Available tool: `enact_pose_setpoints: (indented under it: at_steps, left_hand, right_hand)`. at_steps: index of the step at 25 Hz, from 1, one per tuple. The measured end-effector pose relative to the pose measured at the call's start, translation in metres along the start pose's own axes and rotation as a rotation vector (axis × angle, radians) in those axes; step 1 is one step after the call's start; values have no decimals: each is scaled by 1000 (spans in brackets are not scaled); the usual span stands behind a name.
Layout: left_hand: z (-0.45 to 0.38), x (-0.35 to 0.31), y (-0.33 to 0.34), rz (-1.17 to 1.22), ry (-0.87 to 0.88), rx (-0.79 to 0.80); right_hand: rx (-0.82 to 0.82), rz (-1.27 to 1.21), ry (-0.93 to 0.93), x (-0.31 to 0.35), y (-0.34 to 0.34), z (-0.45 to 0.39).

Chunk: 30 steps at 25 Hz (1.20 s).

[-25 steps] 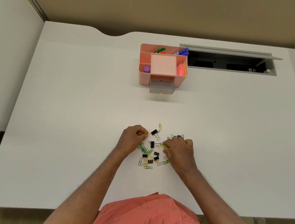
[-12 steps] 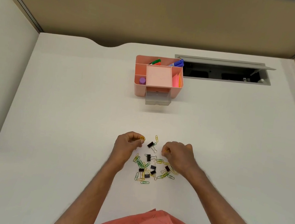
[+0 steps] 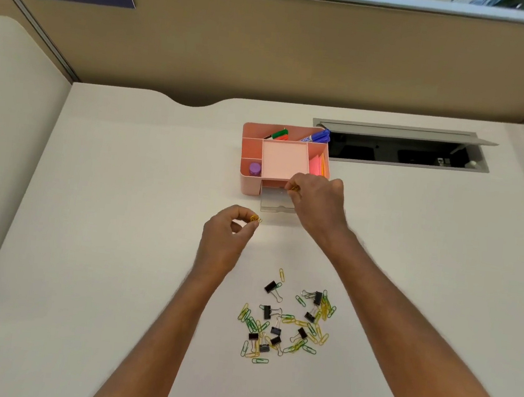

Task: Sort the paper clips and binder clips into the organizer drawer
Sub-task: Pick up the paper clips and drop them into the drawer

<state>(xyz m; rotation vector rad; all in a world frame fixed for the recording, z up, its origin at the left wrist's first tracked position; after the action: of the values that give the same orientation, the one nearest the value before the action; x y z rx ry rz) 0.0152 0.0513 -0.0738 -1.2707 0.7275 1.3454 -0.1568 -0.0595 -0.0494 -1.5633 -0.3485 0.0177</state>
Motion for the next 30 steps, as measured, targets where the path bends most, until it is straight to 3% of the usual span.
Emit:
enact_pose_setpoints:
  at_steps: [6, 12, 17, 21, 25, 30]
  left_hand:
    - [-46, -40, 23, -375, 191, 12]
    - [-76, -40, 58, -745, 236, 80]
    - [-59, -39, 51, -629, 334, 35]
    - [-9, 10, 29, -512, 203, -7]
    - [52, 82, 18, -524, 20, 201]
    - [106, 113, 20, -634, 34, 324]
  right_hand:
    - [-41, -90, -57, -10, 13, 6]
    - [-151, -237, 7, -33, 3, 24]
    - [-188, -396, 121, -52, 5, 73]
    - [27, -297, 14, -39, 52, 126]
    - [121, -53, -225, -26, 96, 159]
    - [49, 16, -272, -27, 95, 167]
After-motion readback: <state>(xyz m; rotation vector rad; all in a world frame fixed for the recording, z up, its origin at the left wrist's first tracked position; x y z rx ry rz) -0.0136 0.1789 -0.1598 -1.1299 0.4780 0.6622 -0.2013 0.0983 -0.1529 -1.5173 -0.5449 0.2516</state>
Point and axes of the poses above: each hand's wrist, its own z-axis away from the middle knuckle, its own y-axis out of the palm, x = y × z, the point moved 7 cm from there along -z, towards the middle knuckle, and after that the axes turned 6 degrees about z, right-handed, at the moved point
